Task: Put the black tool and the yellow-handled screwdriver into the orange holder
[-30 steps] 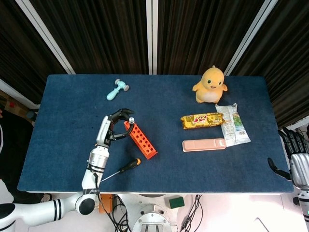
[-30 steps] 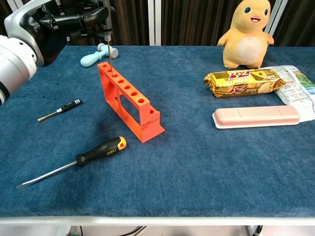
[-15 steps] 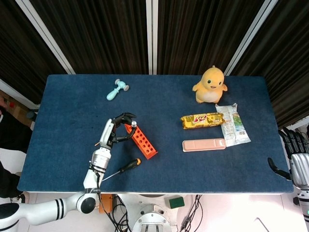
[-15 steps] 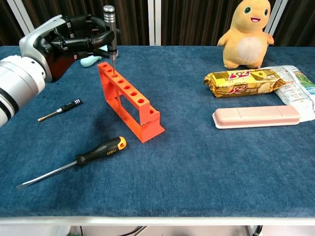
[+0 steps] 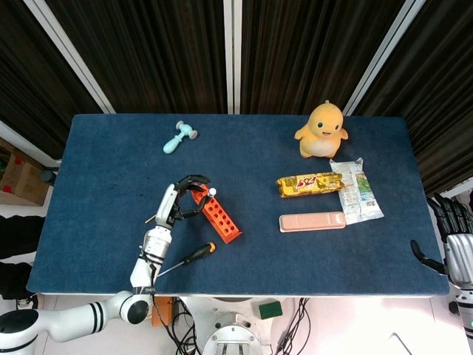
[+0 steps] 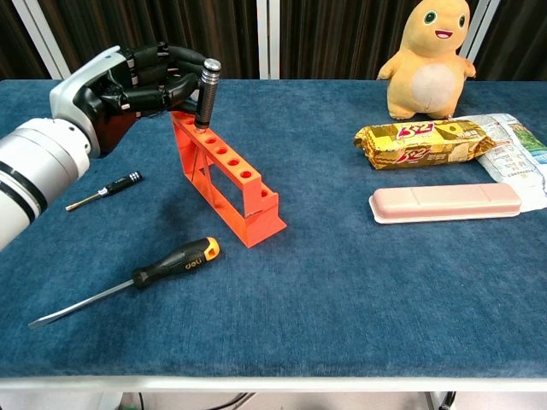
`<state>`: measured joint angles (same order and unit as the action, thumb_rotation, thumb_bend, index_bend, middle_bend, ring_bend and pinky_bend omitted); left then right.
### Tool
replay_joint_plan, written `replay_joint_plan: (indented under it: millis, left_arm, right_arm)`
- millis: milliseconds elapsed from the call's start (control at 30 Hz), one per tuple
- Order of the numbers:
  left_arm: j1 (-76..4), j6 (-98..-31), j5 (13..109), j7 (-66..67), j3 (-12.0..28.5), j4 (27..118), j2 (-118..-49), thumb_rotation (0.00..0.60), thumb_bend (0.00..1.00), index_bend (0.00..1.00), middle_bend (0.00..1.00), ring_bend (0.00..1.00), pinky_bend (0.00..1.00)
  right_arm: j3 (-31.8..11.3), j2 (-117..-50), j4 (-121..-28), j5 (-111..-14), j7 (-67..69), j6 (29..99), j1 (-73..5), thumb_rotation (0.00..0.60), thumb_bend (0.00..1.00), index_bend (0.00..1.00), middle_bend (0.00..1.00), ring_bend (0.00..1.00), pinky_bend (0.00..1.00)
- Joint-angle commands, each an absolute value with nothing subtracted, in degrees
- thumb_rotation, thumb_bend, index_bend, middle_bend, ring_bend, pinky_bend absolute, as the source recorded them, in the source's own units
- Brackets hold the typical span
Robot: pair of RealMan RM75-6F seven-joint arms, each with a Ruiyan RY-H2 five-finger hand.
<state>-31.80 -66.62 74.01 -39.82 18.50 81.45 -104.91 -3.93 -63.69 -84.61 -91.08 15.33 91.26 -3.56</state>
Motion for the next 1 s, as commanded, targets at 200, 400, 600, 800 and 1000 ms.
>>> replay_joint_plan:
  millis: [200,400,600,800,1000]
  left_arm:
    - [-31.5,-67.6,74.7,-39.9,18.7,82.4,-104.3,0.6,0.37,0.31,0.31,0.22,0.35]
    - [-30.6,-71.0,76.8,-39.0,19.0,83.7,-103.4,0.6,0.37,0.27,0.3,0.21,0.35]
    - [-29.3,-76.6,81.2,-35.4,18.2,84.5,-101.4,0.6,0.37,0.27,0.28,0.2,0.35]
    - [-26.9,-82.0,84.3,-29.7,16.8,86.3,-98.2,0.6,0.37,0.28,0.28,0.2,0.34]
    - [-21.8,-84.4,83.3,-16.8,11.7,90.2,-93.3,0.6,0.36,0.36,0.29,0.21,0.36]
  right_arm:
    - [-3.9,-63.8,-84.6,-91.1,15.2,91.2,-3.6,0.6,0.34,0.0,0.0,0.0,0.0]
    - [-3.9,-63.8,-84.5,-91.2,15.3,91.3,-3.6,0.6,0.34,0.0,0.0,0.0,0.0]
    - [-3.9,-63.9,-84.5,-91.3,15.3,91.4,-3.6,0.6,0.34,0.0,0.0,0.0,0.0]
    - [-3.8,-63.8,-84.5,-91.4,15.6,91.6,-3.5,0.6,0.34,0.0,0.0,0.0,0.0]
    - [-3.8,-63.7,-84.6,-91.5,16.0,91.8,-3.4,0.6,0.34,0.0,0.0,0.0,0.0]
